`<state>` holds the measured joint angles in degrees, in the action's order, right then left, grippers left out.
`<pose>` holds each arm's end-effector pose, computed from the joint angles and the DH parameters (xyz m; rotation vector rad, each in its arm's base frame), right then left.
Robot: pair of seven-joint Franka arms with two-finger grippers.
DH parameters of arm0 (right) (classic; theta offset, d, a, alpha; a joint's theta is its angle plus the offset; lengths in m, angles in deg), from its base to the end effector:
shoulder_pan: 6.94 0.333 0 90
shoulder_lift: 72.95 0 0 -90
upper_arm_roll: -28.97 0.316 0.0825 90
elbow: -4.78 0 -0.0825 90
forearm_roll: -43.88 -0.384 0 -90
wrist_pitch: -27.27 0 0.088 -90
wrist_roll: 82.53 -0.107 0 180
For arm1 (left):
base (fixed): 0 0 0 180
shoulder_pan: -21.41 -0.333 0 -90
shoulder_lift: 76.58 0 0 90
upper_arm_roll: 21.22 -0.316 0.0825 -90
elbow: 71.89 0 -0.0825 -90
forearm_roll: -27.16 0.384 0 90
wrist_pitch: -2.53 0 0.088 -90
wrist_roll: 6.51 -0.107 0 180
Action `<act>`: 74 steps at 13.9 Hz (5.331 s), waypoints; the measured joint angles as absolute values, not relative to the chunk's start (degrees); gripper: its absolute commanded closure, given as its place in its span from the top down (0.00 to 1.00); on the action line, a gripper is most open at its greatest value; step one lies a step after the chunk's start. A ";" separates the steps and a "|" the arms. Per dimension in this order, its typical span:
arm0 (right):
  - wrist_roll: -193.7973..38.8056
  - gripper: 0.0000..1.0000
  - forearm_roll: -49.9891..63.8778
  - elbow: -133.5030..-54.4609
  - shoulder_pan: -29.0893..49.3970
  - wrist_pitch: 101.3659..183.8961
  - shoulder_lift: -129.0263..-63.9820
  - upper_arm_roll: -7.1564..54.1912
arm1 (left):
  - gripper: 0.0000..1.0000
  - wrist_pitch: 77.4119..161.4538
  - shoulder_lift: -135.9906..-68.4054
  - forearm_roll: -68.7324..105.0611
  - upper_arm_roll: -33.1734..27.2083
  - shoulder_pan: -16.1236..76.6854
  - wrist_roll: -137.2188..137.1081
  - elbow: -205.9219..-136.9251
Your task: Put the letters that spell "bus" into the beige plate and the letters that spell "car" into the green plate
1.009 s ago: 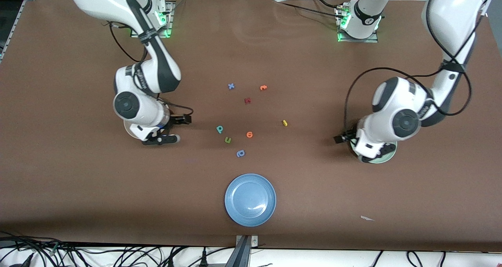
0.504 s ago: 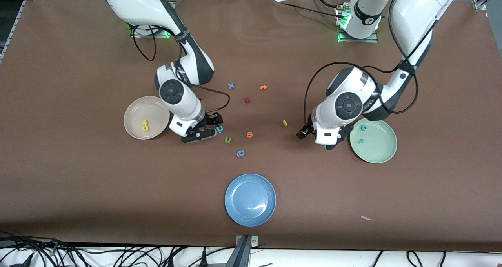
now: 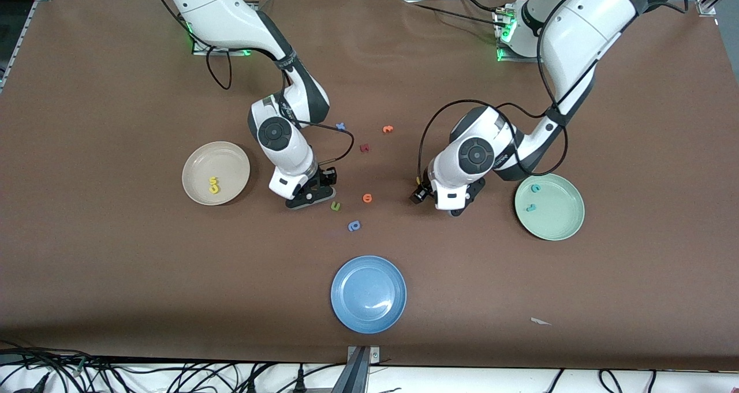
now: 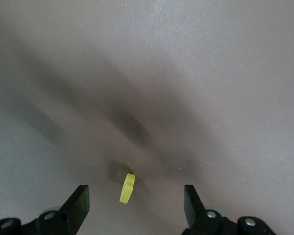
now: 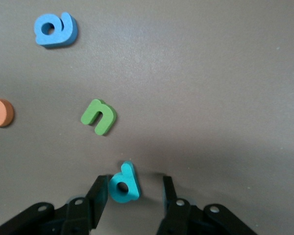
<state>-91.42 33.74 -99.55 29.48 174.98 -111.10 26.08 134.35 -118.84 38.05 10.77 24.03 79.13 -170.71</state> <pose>0.5479 0.3621 0.1781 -3.0070 -0.4498 -0.0936 0.5671 -0.3443 0.2055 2.7604 1.2833 -0.3359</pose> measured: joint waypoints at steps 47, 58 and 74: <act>-76.26 1.00 33.72 -82.09 26.73 122.95 -101.13 2.45 | 0.00 107.51 -107.59 37.51 12.36 -4.99 30.00 -168.31; -75.38 1.00 36.29 -70.34 4.31 112.87 -86.62 13.50 | 0.99 107.98 -112.85 44.99 12.07 -6.95 25.70 -167.08; -76.98 1.00 43.62 -90.82 -7.39 121.28 -71.42 30.15 | 1.00 85.93 -102.46 39.11 15.21 -7.20 10.34 -145.65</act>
<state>-76.98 43.62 -90.82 -7.39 121.28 -71.42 30.15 85.93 -102.46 39.11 15.21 -7.20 10.34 -145.65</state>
